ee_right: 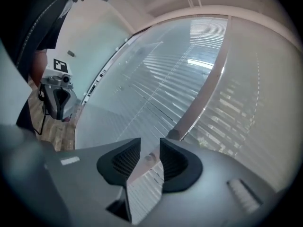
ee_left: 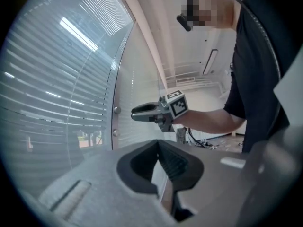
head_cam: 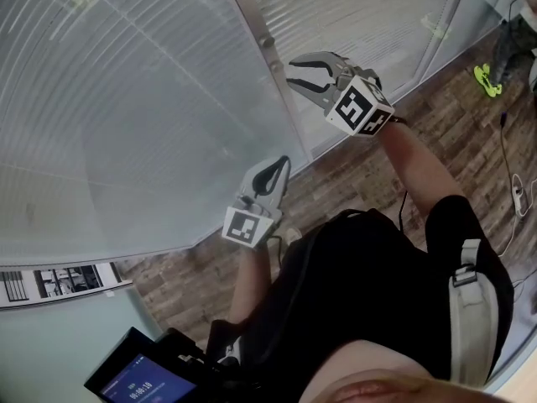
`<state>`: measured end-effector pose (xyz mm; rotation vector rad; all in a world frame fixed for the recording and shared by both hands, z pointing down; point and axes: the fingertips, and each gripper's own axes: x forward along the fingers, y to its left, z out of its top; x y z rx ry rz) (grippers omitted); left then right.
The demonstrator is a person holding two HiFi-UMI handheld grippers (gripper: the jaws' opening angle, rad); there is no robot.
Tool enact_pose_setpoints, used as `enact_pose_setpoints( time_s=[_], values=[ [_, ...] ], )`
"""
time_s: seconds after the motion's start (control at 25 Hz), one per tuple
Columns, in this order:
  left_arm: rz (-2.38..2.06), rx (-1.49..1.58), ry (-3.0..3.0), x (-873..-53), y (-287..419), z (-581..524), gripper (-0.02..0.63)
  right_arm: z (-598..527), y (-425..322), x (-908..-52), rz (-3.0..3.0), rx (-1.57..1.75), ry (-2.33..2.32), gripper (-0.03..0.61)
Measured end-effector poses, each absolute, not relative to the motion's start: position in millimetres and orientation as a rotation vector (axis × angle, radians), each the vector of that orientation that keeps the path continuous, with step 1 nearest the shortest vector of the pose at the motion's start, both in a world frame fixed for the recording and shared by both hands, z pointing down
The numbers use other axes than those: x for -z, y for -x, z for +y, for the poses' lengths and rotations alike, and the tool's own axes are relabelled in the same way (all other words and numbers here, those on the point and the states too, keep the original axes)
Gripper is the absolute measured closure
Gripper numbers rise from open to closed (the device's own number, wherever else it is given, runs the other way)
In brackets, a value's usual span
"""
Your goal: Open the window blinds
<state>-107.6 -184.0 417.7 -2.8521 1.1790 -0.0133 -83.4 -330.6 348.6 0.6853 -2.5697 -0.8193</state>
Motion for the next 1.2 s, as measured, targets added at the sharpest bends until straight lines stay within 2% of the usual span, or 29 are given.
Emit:
enact_pose_setpoints(
  time_s=[0.2, 0.52, 0.8, 0.92, 1.2],
  values=[
    [1.182, 0.009, 2.849, -419, 110, -188, 0.611, -357, 96, -340, -2.392, 0.964, -0.706, 0.411],
    [1.194, -0.029, 2.841, -418, 109, -190, 0.611, -384, 114, -338, -2.09, 1.186, -0.684, 0.4],
    [1.24, -0.061, 2.816, -414, 111, -183, 0.611, -392, 122, -332, -1.926, 1.302, -0.669, 0.4],
    [1.256, -0.065, 2.807, -416, 115, -182, 0.611, -396, 126, -333, -1.875, 1.346, -0.671, 0.449],
    [1.293, -0.067, 2.793, -417, 125, -181, 0.611, -400, 127, -335, -1.858, 1.361, -0.693, 0.449]
  ],
)
